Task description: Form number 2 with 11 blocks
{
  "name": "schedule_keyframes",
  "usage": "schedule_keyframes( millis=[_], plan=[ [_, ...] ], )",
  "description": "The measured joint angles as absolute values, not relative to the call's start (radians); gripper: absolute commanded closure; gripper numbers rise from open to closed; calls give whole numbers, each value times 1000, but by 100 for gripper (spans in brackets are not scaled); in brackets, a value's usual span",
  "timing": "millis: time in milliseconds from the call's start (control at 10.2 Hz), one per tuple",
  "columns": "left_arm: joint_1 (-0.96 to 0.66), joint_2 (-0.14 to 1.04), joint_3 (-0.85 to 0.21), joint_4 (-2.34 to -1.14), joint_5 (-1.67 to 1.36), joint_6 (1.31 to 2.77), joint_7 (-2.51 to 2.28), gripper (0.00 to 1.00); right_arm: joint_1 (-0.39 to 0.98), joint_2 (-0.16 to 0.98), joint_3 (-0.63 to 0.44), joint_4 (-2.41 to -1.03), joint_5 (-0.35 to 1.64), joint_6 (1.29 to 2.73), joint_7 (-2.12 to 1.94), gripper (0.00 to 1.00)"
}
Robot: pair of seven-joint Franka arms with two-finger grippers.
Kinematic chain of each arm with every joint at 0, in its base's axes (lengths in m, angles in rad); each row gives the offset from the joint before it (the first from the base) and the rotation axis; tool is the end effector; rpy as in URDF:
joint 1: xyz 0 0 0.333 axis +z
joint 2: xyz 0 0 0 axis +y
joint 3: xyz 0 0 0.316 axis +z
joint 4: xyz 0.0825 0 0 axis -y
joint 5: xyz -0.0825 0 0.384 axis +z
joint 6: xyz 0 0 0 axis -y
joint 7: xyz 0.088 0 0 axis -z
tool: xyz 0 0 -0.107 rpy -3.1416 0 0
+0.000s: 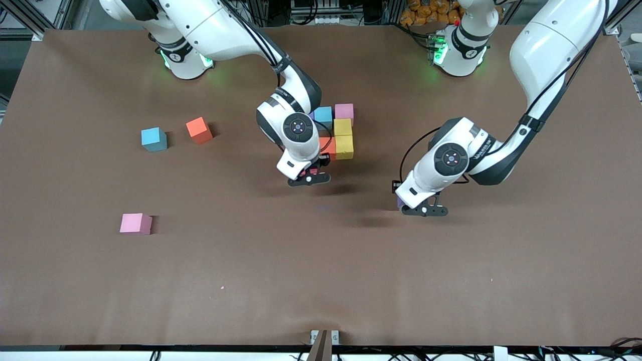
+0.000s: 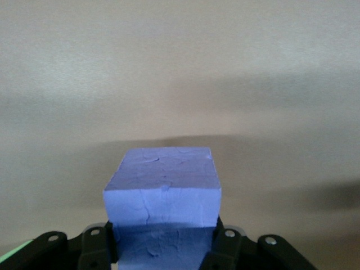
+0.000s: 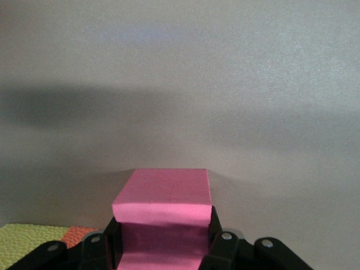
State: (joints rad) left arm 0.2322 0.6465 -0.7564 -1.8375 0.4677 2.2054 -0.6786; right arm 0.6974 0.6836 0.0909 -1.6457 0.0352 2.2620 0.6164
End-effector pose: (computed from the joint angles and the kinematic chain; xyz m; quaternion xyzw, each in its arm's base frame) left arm 0.5713 -0.2739 0.2488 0.9986 -0.0282 -0.0442 0.0110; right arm 0.4835 0.4780 0.2106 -0.9965 -0.0649 0.0521 0.0112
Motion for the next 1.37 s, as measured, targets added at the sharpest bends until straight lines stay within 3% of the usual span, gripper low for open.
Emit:
schedule_keyframes(
  millis=[98,196,294,1079,1373],
  plan=[
    [226,647,-756,-1835,468,2205,-685,64,698,683,91,-1646,35,2261,617,33],
    [221,647,-756,-1829,462,2205,-690,64,700,683,91,-1647,35,2261,617,3],
    [211,647,-755,-1823,442,2205,-704,64,702,684,91,-1654,35,2259,617,0],
    [120,678,-744,-1738,423,2206,-792,65,681,601,76,-1660,35,2234,619,0],
    [-58,711,-624,-1623,351,2208,-856,67,610,548,73,-1660,35,2205,618,0]
  ],
)
